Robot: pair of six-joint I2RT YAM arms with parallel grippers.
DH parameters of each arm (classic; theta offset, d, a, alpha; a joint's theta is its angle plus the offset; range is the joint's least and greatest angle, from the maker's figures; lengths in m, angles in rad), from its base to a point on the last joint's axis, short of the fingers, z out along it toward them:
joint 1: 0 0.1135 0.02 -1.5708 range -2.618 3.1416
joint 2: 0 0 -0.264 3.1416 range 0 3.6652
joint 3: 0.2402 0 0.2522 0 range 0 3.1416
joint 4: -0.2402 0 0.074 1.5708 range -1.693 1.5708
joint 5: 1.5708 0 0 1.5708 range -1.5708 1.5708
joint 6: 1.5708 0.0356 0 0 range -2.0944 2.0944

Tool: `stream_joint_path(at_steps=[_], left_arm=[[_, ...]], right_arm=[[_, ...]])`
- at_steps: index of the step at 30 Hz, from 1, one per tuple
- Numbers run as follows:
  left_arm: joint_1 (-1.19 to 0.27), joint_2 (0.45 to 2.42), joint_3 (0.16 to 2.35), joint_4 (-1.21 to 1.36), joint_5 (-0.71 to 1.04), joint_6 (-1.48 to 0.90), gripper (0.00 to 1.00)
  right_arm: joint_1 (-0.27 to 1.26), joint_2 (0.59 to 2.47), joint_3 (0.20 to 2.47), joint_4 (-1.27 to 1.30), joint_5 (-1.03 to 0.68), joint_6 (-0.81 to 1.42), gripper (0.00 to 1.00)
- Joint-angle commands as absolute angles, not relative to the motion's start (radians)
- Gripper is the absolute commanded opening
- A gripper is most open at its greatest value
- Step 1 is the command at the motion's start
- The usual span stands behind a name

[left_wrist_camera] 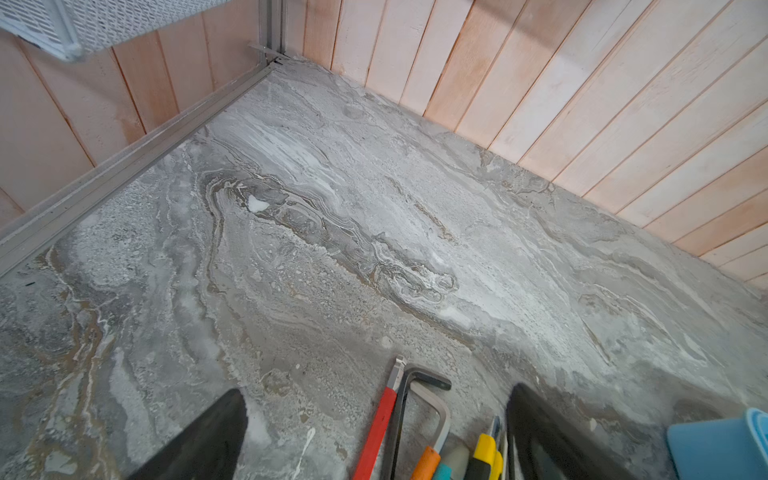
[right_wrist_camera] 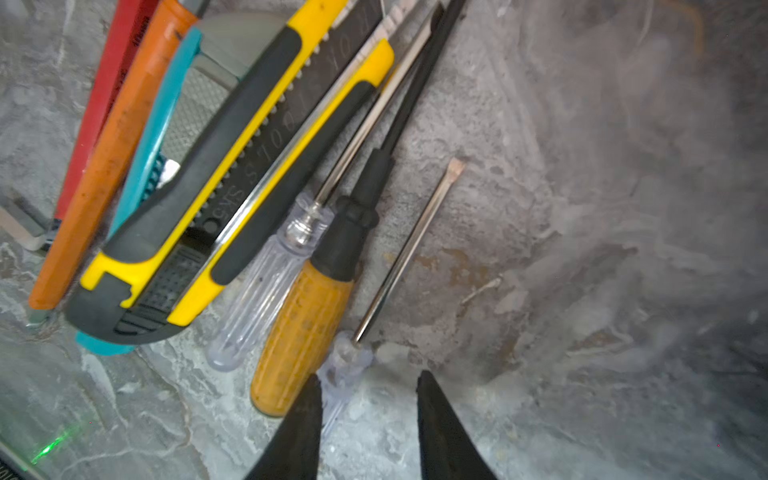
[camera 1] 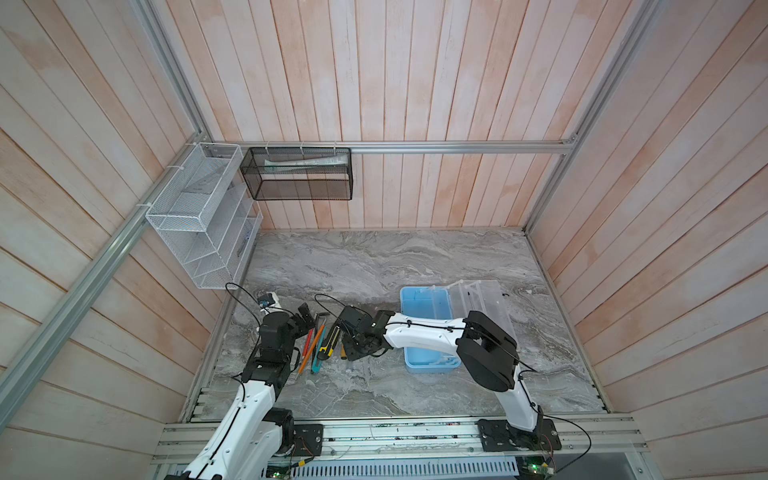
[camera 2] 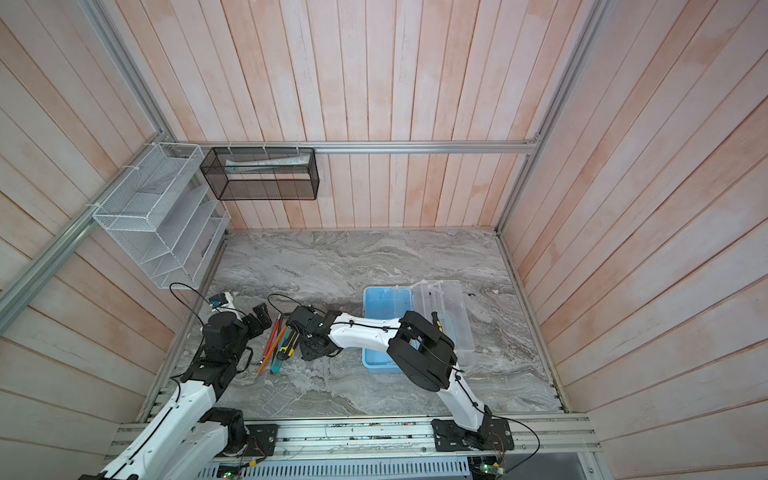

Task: Pack the tool kit
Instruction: 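Lower the right gripper and grasp the clear-handled flat screwdriver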

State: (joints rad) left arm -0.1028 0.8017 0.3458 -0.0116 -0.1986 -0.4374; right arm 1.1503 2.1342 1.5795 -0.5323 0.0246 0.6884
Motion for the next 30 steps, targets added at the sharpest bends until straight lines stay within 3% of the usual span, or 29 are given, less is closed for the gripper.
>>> stream_joint_path(at_steps=[1,16,24,30], left_arm=[[-0.097,0.788,0.335,-0.013,-0.204,-0.44,1.0],[-0.097,0.788,0.334,-0.014,-0.203,-0.438,1.0],[-0.097,0.786,0.335,-0.014,-0.202,-0.438,1.0],[-0.097,0.785,0.334,-0.013,-0.201,-0.438,1.0]], right_arm=[[1.16,2.169,1.608,-0.573,0.027,0.692,0.37],[1.183,2.229,1.683,-0.67,0.043,0.69,0.4],[1.184,2.195,1.655,-0.777,0.145,0.695,0.36],[1.181,2.158,1.571,-0.684,0.105,0.707,0.35]])
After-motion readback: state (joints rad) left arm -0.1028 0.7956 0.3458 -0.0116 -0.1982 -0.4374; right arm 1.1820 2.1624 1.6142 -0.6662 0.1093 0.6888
